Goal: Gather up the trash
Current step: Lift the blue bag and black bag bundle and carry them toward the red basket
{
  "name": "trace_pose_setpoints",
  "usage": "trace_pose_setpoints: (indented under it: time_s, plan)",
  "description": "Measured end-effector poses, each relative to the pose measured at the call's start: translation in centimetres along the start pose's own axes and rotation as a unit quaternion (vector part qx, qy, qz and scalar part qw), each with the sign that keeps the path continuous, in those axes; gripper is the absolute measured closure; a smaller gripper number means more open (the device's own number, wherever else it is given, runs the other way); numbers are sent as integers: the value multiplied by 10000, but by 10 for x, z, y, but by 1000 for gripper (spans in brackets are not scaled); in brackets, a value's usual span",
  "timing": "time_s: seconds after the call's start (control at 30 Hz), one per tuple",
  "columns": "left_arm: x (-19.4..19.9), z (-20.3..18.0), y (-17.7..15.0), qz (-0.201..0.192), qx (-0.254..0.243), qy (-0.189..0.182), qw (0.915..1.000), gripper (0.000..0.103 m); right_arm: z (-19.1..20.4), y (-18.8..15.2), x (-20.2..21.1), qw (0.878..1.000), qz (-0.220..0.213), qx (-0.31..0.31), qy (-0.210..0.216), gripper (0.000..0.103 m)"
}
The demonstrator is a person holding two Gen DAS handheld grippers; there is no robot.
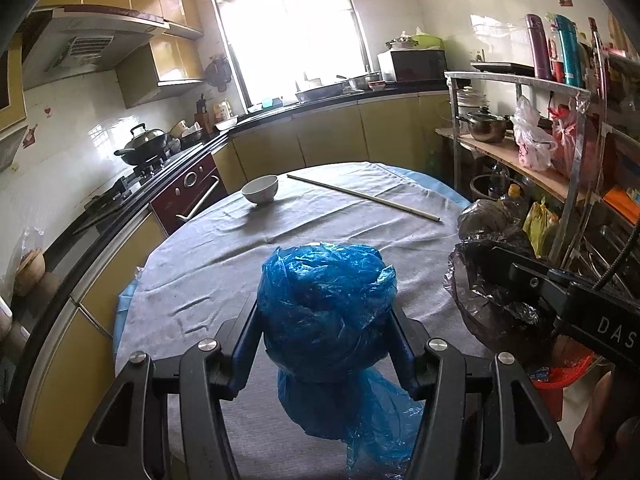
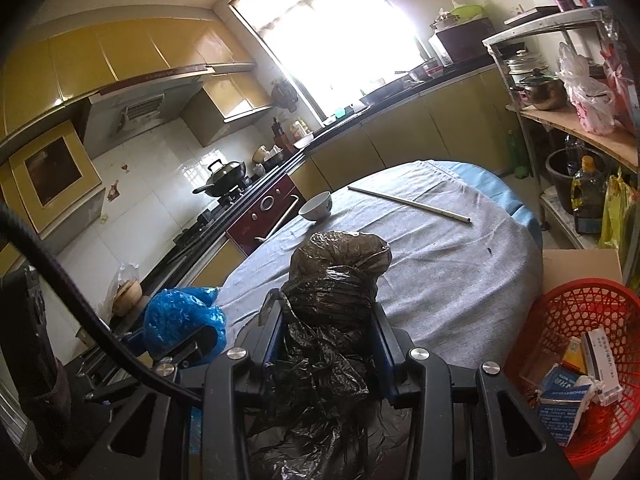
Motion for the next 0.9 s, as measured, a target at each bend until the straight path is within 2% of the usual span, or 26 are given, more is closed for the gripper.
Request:
trace_pose_setpoints:
  time_s: [0.9]
  plan:
    - [1,-27,10,-35,-303,-120,9995,43,-7,4,17,9998,-142,-140,7,59]
Point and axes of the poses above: each gripper's, at about its wrist camera, not at the fingertips, and x roughly against the way its jaws point, z to its left, y to its top, the point moved 6 cm from there along -x, roughly the way its jaws point, and after that the axes turned 14 degrees about -x, right-handed, at the moved point
